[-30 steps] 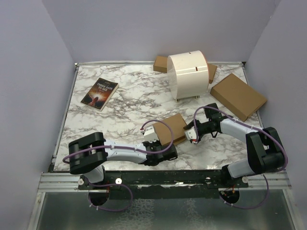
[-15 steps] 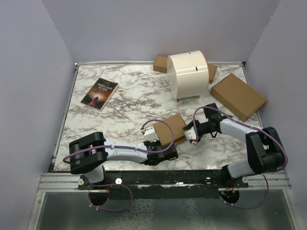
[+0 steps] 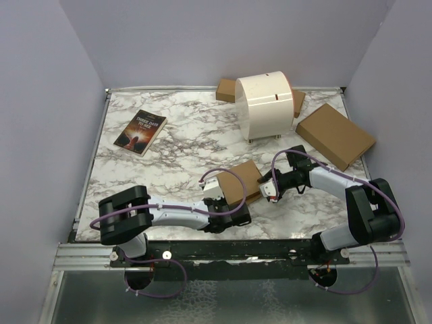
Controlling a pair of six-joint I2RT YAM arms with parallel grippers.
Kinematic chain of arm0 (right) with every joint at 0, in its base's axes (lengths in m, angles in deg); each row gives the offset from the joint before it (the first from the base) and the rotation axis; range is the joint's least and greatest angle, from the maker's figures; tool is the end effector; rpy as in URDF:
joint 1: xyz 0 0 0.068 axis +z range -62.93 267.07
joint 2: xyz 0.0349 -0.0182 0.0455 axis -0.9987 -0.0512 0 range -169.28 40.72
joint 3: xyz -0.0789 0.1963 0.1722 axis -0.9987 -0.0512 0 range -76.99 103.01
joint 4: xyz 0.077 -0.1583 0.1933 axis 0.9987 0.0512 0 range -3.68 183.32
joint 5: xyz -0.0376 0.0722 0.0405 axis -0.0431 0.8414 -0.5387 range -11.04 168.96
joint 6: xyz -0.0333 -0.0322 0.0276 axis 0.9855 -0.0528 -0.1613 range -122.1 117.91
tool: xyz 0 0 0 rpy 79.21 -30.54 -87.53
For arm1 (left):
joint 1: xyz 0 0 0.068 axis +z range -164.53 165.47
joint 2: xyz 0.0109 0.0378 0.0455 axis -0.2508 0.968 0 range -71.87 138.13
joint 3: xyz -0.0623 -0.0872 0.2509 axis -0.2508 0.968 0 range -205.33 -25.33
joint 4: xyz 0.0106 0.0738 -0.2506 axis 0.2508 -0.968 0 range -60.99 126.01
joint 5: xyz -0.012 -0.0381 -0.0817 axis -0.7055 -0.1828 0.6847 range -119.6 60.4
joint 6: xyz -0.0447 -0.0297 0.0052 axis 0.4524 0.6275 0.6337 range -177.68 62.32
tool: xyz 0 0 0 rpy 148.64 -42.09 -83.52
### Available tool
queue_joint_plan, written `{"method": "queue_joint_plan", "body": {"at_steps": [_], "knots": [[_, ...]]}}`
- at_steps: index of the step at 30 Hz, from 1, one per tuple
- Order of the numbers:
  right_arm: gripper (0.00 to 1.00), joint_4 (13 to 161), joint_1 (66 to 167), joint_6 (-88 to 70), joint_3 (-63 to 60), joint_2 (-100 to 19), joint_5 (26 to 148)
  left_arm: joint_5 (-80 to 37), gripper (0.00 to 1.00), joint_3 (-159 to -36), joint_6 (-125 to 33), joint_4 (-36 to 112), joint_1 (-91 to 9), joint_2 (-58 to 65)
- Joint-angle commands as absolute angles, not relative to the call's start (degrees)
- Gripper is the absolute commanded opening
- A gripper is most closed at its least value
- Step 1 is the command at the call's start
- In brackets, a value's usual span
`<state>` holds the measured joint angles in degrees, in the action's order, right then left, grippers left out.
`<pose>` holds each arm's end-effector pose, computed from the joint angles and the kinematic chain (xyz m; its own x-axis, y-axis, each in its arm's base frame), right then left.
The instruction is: Fold the paper box
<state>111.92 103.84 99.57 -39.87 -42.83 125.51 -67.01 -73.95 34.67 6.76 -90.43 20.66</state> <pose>0.2156 0.0921 0.1460 0.5886 -0.5261 -0.6139 -0.8084 -0.3888 -0.4419 0.0890 -0.2657 0.1526 -0.7174 -0.4019 -0.5691 -0.2628 0.9126 -0.3132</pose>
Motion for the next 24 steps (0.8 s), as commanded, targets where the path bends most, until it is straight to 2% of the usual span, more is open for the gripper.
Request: {"method": "queue_joint_plan", "body": {"at_steps": [1,15,24], "knots": [[0.5,114.6,104.4,97.5,-39.8,-44.3,125.2,-62.8,0.28,-75.1,33.6,4.0,-91.6,22.9],[0.5,114.5,104.6,97.3,-39.5,-44.5,125.1,-63.4,0.31,-76.6,36.3,2.7,-94.1,23.1],[0.5,114.6,105.2,96.6,-39.3,-44.7,125.3,-64.5,0.33,-71.5,39.5,5.6,-94.6,16.8]]}}
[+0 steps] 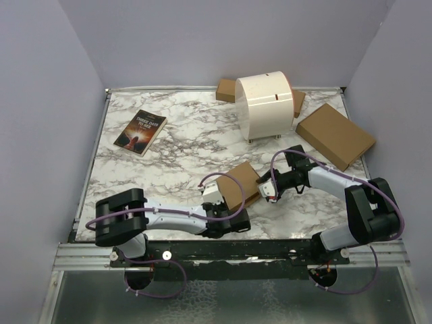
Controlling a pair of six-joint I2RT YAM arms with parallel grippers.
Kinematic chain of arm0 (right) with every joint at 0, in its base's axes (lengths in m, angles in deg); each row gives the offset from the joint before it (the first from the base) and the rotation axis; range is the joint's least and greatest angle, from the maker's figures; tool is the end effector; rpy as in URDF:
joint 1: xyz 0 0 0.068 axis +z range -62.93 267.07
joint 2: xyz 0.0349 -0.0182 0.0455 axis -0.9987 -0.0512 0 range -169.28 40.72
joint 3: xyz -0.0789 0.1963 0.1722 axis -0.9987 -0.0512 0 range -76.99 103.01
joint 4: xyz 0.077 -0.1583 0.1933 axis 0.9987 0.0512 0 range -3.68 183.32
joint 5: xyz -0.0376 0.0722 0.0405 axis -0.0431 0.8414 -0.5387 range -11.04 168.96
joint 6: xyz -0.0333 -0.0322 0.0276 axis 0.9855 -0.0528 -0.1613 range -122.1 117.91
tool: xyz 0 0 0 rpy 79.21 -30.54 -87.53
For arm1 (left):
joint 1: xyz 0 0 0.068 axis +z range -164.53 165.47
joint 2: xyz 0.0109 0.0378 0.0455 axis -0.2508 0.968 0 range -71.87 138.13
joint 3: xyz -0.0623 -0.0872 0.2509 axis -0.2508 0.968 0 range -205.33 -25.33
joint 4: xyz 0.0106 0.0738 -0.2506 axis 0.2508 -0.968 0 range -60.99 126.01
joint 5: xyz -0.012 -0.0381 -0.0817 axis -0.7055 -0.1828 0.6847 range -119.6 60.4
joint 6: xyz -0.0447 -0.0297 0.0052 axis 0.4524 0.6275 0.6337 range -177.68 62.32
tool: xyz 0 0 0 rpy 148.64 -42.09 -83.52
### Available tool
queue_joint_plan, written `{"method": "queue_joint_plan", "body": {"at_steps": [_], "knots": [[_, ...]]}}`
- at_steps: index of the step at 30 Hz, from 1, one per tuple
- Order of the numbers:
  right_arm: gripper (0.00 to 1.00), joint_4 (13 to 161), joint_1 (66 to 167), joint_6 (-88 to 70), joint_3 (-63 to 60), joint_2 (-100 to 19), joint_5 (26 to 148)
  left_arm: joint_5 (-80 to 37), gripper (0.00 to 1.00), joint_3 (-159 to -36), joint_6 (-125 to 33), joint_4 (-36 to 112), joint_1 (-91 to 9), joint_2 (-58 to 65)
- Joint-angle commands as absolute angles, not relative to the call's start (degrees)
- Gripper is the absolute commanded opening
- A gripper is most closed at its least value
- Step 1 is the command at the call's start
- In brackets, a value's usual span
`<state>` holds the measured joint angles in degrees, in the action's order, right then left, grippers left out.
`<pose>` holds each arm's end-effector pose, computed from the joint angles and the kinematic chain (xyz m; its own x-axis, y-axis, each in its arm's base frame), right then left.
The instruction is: Fold the paper box
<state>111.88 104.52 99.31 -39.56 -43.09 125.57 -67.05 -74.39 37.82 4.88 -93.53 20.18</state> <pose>0.2159 0.0951 0.1464 0.5920 -0.5198 -0.6159 -0.8058 -0.3957 -0.4406 0.0742 -0.2683 0.1558 -0.7266 -0.4038 -0.5560 -0.2543 0.9097 -0.3283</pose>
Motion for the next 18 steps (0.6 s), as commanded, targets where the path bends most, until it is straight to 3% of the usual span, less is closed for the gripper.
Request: {"method": "queue_joint_plan", "body": {"at_steps": [1,15,18], "knots": [[0.5,114.6,105.3,96.5,-39.3,-44.6,125.4,-64.4,0.33,-70.9,39.4,6.2,-94.6,16.2],[0.5,115.7,105.8,97.5,-38.6,-44.5,125.7,-63.9,0.35,-63.4,19.3,19.7,-94.7,4.3],[0.5,116.9,105.8,98.3,-38.2,-44.3,126.1,-62.2,0.42,-61.0,10.9,24.0,-94.7,-0.8]]}}
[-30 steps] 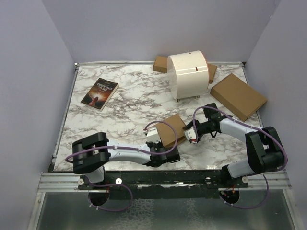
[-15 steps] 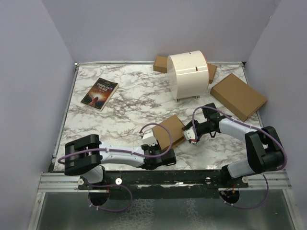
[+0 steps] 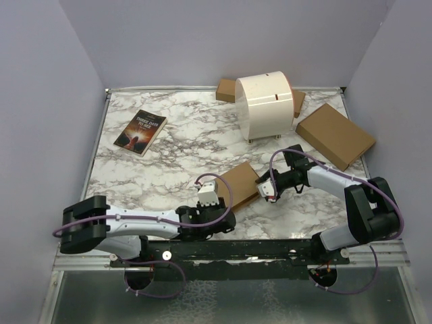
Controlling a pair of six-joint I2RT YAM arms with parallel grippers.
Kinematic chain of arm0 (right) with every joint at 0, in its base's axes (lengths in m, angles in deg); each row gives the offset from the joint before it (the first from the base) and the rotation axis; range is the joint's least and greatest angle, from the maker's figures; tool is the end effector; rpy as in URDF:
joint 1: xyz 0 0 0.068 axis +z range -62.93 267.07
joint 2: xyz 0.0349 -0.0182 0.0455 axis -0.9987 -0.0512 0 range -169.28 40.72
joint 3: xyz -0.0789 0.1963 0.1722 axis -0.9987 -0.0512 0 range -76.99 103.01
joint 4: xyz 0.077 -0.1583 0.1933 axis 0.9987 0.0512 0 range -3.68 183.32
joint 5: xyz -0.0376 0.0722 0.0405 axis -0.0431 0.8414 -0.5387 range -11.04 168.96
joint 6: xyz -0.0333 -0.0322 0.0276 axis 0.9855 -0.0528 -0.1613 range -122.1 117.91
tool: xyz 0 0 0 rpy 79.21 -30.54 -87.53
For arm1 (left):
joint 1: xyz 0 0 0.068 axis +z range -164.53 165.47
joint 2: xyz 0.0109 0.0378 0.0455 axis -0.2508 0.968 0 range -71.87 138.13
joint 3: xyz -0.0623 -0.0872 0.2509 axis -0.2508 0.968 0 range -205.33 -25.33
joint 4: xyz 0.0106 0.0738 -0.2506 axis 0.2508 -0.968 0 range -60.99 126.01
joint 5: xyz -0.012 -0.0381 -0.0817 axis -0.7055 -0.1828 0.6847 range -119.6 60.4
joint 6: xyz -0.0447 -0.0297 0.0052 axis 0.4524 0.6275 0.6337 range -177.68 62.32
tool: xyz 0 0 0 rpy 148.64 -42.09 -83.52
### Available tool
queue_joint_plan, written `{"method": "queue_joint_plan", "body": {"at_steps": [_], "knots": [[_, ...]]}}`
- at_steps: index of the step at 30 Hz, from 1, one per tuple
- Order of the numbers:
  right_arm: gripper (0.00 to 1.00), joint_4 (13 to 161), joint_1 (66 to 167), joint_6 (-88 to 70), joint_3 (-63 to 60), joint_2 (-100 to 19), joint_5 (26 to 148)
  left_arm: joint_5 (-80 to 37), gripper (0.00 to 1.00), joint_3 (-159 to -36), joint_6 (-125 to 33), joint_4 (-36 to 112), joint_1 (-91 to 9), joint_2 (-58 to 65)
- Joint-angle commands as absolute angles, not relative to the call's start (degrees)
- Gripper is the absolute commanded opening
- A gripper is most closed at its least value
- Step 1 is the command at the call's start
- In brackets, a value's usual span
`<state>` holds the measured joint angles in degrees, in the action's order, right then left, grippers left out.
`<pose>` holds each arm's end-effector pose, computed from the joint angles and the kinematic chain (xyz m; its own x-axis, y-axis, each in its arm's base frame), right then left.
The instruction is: Fold the paper box
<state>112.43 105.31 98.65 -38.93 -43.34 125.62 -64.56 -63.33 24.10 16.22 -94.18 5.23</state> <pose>0.2162 0.0987 0.1479 0.5881 -0.5162 -0.6227 -0.8083 -0.4011 -0.4310 0.0636 -0.2347 0.1745 -0.7673 -0.3135 -0.5594 -0.0446 0.8963 -0.4411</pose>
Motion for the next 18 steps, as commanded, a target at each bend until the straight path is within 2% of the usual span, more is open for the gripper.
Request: {"method": "queue_joint_plan", "body": {"at_steps": [1,5,9,13,18], "knots": [[0.5,117.2,105.8,98.5,-38.1,-44.2,126.4,-61.5,0.44,-60.6,7.9,25.0,-94.7,-2.3],[0.53,118.3,105.7,99.6,-38.5,-43.1,126.7,-60.0,0.46,-59.6,0.7,24.0,-94.3,-7.4],[0.53,118.2,105.7,99.3,-38.7,-42.9,126.4,-57.4,0.36,-58.9,1.5,22.2,-94.1,-11.2],[0.53,117.9,105.8,98.7,-38.6,-43.4,126.5,-54.3,0.28,-57.5,10.9,23.9,-94.8,-12.1],[0.53,117.4,105.7,98.3,-38.6,-43.9,126.5,-63.6,0.37,-61.9,28.5,18.0,-100.4,-1.2]]}}
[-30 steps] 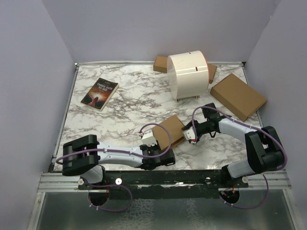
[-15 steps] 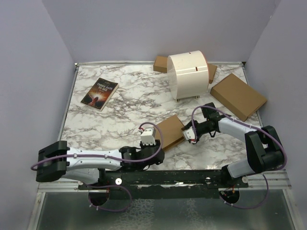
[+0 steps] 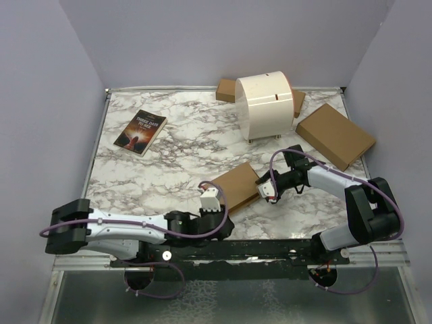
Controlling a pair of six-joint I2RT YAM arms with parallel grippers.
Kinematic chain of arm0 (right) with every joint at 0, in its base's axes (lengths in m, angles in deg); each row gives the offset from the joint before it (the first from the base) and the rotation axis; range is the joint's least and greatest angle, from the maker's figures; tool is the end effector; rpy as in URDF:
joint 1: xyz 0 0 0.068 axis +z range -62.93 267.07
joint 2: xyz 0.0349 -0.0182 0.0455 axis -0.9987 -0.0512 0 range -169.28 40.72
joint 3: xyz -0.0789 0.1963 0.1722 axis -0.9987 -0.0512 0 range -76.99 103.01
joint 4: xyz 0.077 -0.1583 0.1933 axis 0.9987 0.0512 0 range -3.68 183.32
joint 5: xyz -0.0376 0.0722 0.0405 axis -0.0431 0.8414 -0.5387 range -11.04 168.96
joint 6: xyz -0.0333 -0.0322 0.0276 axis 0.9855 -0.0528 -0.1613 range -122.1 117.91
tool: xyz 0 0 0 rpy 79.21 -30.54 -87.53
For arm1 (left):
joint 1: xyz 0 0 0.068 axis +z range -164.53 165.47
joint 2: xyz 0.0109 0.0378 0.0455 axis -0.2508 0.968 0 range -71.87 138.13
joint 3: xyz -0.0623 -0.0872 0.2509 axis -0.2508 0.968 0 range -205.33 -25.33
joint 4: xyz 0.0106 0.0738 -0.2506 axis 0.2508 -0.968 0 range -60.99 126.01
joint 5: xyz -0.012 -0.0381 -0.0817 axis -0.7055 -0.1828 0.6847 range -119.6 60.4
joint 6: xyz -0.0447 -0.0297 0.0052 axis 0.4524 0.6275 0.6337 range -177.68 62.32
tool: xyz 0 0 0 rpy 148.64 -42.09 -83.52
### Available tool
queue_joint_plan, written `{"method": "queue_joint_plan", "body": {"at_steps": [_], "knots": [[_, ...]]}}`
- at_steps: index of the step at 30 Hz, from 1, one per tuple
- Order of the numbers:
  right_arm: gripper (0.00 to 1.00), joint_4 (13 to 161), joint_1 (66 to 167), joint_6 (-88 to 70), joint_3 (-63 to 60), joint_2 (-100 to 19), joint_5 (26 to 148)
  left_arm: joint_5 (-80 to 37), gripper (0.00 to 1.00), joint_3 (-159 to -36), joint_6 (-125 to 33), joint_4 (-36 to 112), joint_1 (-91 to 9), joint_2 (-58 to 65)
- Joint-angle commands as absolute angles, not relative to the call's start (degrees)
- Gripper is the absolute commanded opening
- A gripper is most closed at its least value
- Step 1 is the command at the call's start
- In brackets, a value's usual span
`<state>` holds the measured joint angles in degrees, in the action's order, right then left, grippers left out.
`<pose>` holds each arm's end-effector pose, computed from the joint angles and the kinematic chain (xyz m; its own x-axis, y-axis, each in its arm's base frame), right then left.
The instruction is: Fold the paper box
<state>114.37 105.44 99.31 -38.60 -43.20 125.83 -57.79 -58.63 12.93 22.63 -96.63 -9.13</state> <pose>0.2141 0.0986 0.1489 0.5832 -0.5125 -0.6303 -0.8110 -0.4118 -0.4156 0.0468 -0.2148 0.2083 -0.8096 -0.2144 -0.5464 0.1859 0.7893 -0.5852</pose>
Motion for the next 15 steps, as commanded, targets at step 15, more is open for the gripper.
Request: {"method": "queue_joint_plan", "body": {"at_steps": [15], "knots": [[0.53,117.1,105.8,97.9,-38.6,-43.8,126.9,-73.8,0.52,-74.4,61.9,-5.1,-101.0,12.0]]}}
